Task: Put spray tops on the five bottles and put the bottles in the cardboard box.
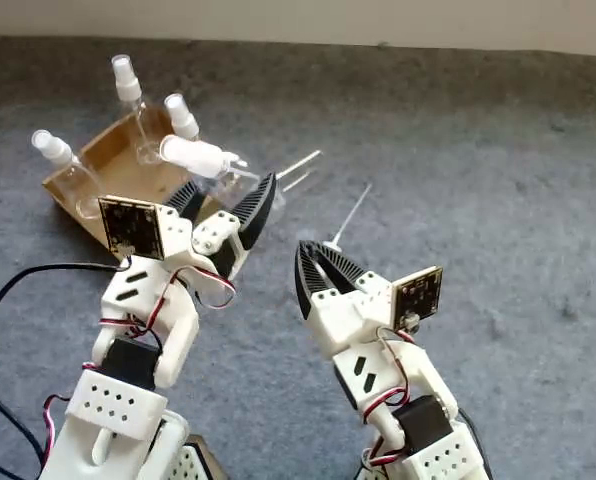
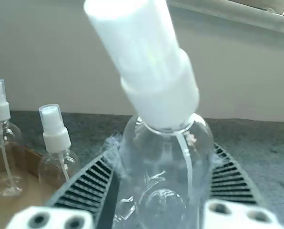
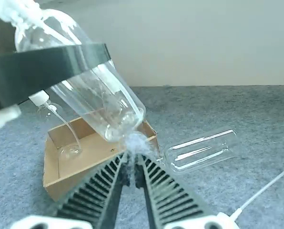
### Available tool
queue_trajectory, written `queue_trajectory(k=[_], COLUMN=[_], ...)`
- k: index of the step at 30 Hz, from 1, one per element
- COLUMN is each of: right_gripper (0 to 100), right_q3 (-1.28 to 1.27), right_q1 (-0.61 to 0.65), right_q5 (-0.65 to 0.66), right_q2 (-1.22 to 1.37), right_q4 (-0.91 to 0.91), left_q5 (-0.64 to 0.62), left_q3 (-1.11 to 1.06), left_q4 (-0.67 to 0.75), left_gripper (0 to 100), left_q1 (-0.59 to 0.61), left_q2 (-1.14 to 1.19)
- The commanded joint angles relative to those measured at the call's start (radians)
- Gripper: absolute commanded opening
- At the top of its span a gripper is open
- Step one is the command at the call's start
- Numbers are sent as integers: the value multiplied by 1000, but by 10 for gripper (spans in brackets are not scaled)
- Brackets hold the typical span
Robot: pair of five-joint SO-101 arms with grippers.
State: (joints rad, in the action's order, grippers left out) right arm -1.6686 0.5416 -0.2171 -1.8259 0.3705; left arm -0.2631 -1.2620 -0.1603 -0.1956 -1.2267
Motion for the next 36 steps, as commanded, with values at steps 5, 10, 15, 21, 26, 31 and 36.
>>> queue_trajectory(k=[5, 10, 15, 21, 26, 31, 36], right_gripper=[15, 15, 15, 15, 15, 15, 15], right_q3=[-177, -177, -177, -177, -177, -177, -177], right_q1=[-13, -13, -13, -13, -13, -13, -13], right_q5=[-8, -8, -8, -8, -8, -8, -8], right_q2=[-7, -7, -5, -5, -5, -5, -5], right_q4=[24, 25, 25, 27, 27, 27, 27], left_q5=[98, 100, 198, 209, 207, 213, 213], left_q3=[211, 318, 364, 432, 481, 476, 394], left_q4=[-137, -258, -310, -339, -347, -325, -115], left_gripper=[161, 161, 161, 161, 161, 161, 161], left_q1=[124, 208, 269, 349, 366, 369, 441], left_q2=[-13, -12, -8, 174, 374, 460, 533])
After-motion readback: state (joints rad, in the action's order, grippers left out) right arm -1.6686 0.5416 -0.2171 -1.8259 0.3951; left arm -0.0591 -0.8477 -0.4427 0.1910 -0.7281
